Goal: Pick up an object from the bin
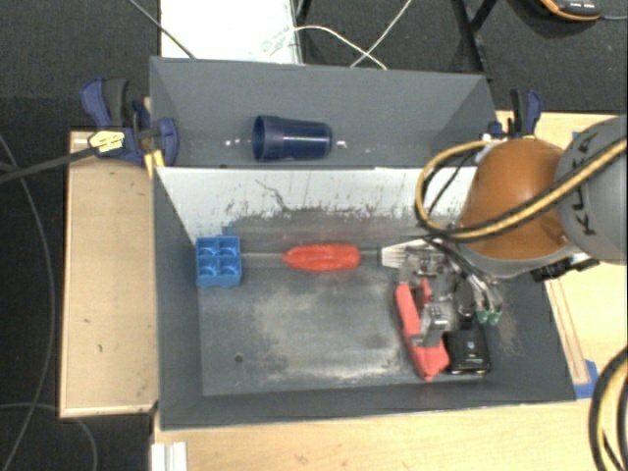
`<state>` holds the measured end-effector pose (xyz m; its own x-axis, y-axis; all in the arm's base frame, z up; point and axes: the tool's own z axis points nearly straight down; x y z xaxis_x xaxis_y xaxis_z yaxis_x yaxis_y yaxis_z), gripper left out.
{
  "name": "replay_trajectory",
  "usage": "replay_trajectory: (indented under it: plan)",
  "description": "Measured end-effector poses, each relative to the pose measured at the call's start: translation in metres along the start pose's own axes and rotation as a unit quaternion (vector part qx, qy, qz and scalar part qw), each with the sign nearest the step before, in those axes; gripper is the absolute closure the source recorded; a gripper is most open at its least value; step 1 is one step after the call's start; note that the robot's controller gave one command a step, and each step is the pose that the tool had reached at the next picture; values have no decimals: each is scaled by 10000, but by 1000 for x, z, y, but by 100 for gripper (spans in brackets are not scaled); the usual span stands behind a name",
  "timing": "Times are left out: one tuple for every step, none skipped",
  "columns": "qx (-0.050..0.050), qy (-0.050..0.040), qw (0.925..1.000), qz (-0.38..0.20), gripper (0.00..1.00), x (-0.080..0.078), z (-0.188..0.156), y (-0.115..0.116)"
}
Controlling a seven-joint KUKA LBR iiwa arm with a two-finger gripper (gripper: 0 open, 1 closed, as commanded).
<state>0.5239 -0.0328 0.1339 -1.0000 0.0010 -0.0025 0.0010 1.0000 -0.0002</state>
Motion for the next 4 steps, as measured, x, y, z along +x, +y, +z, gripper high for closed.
replay_trajectory:
  plan:
    - [0,0,10000,0,0,0,0,0]
    - [0,11,9998,-217,0,19,-21,-14]
    - [-6,34,9983,-587,0,8,22,-72]
    - [-11,-47,9981,-617,0,39,49,-25]
